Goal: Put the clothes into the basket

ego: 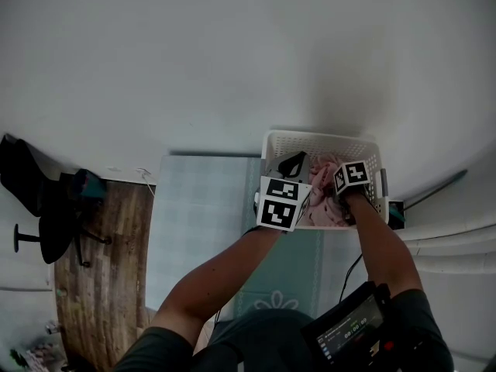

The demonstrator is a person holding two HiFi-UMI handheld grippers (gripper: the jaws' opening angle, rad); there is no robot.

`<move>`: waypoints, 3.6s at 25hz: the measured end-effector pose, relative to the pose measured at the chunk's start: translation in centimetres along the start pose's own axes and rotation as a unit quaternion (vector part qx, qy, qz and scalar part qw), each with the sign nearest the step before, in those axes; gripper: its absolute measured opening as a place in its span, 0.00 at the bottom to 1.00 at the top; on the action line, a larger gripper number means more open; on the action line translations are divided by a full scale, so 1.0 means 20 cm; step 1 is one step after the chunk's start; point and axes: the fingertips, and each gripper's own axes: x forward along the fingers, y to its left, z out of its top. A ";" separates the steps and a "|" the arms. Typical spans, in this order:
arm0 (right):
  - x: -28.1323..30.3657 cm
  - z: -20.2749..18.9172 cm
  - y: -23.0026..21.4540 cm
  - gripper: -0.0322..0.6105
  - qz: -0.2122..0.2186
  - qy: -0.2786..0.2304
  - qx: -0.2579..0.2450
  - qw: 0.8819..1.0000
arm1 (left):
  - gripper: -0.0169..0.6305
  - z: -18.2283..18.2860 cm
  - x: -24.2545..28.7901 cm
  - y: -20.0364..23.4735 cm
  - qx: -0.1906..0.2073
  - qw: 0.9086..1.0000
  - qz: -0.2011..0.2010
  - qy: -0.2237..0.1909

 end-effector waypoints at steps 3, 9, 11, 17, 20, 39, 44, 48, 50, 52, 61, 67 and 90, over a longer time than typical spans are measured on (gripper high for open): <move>-0.01 0.00 0.01 0.61 0.004 -0.002 0.003 1.000 | 0.04 0.02 -0.04 0.04 0.000 1.000 0.010 -0.004; -0.12 0.03 0.05 0.68 0.005 -0.013 -0.007 1.000 | 0.04 0.07 -0.12 0.03 0.004 1.000 0.015 -0.016; -0.18 0.06 0.06 0.69 0.011 -0.022 -0.008 1.000 | 0.04 0.08 -0.14 0.01 0.002 1.000 0.016 -0.020; -0.47 0.19 0.11 0.68 0.022 -0.102 -0.009 0.995 | 0.04 0.10 -0.23 -0.07 0.003 0.999 0.019 -0.030; -0.68 0.26 0.17 0.68 0.046 -0.175 -0.014 0.983 | 0.04 0.13 -0.30 -0.11 0.011 0.999 0.018 -0.041; -1.73 -0.19 0.57 0.49 0.185 -0.433 -0.106 0.876 | 0.04 0.28 -0.86 -0.51 0.051 0.990 0.035 -0.123; -1.89 -0.38 0.62 0.43 0.174 -0.468 -0.131 0.856 | 0.04 0.24 -0.98 -0.60 0.057 0.991 0.040 -0.113; -1.96 -0.52 0.65 0.35 0.194 -0.480 -0.132 0.845 | 0.04 0.21 -1.08 -0.70 0.058 0.990 0.037 -0.120; -2.00 -0.58 0.66 0.32 0.192 -0.484 -0.135 0.843 | 0.04 0.20 -1.11 -0.75 0.071 0.990 0.038 -0.118; -2.03 -0.63 0.66 0.29 0.192 -0.490 -0.136 0.839 | 0.04 0.20 -1.13 -0.78 0.079 0.989 0.039 -0.116; -2.14 -0.75 0.66 0.16 0.178 -0.527 -0.111 0.824 | 0.04 0.15 -1.30 -0.84 0.077 0.988 0.040 -0.125; -2.20 -0.82 0.75 0.12 0.162 -0.545 -0.092 0.817 | 0.04 0.17 -1.45 -0.82 0.071 0.987 0.013 -0.142; -2.20 -0.93 0.97 0.07 0.112 -0.562 -0.068 0.817 | 0.04 0.20 -1.72 -0.63 0.068 0.984 -0.007 -0.164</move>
